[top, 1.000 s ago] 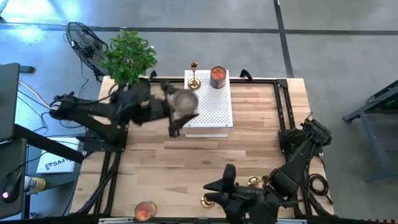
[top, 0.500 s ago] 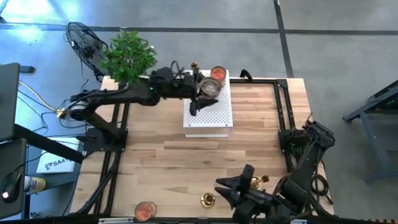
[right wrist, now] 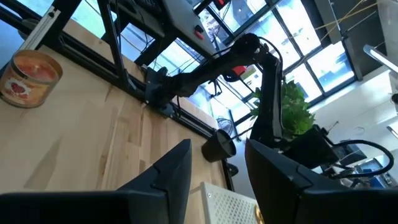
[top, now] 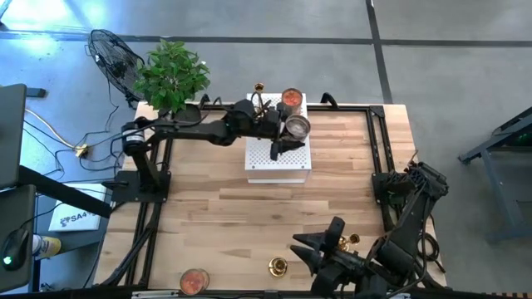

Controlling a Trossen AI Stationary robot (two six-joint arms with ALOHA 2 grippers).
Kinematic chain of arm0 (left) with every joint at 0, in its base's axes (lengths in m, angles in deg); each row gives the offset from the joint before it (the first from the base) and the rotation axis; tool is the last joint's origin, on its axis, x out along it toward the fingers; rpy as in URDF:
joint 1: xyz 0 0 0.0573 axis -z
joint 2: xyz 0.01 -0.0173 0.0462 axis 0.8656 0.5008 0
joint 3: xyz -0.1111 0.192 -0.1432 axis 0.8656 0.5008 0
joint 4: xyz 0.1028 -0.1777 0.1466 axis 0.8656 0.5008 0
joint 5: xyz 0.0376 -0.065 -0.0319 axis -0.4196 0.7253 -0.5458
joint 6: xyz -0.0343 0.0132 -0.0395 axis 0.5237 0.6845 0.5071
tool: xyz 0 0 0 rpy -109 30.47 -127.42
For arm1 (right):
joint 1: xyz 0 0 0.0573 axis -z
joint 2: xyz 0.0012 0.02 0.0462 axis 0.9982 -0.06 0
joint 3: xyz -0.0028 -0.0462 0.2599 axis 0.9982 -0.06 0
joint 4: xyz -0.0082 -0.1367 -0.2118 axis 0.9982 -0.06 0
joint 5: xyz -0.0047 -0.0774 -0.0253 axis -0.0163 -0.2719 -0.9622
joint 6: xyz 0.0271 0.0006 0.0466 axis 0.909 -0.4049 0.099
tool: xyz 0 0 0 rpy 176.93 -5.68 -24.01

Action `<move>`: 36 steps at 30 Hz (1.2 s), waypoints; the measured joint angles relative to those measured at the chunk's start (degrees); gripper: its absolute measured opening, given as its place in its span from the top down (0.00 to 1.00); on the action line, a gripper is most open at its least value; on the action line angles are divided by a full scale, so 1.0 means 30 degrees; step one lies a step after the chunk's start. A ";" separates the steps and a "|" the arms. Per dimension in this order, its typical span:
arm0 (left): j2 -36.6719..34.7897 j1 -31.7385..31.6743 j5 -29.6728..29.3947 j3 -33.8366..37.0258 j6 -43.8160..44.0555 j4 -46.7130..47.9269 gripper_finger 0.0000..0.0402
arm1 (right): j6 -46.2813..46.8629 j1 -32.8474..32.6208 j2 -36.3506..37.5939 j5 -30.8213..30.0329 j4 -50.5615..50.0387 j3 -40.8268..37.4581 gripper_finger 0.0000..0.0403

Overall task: Pick & Place candle stick holders
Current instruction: Put the brown scented candle on the shelf

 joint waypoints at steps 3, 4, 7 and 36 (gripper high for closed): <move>0.0274 -0.0241 -0.0011 0.0004 -0.0039 -0.0038 0.14 | 0.0073 -0.0003 0.0000 0.0007 0.0000 0.0000 0.64; 0.0280 -0.0358 0.0139 0.0089 0.0104 -0.0004 0.14 | 0.0151 -0.0003 0.0000 0.0007 0.0000 0.0000 0.64; 0.0267 -0.0862 -0.0008 0.1010 0.0455 -0.1022 0.14 | 0.0586 -0.0003 0.0000 0.0012 -0.0301 0.0000 0.64; 0.1994 -0.2098 0.0053 0.5552 0.1915 -0.8167 0.14 | 0.1668 0.0310 0.0000 -0.0415 -0.1464 0.0000 0.64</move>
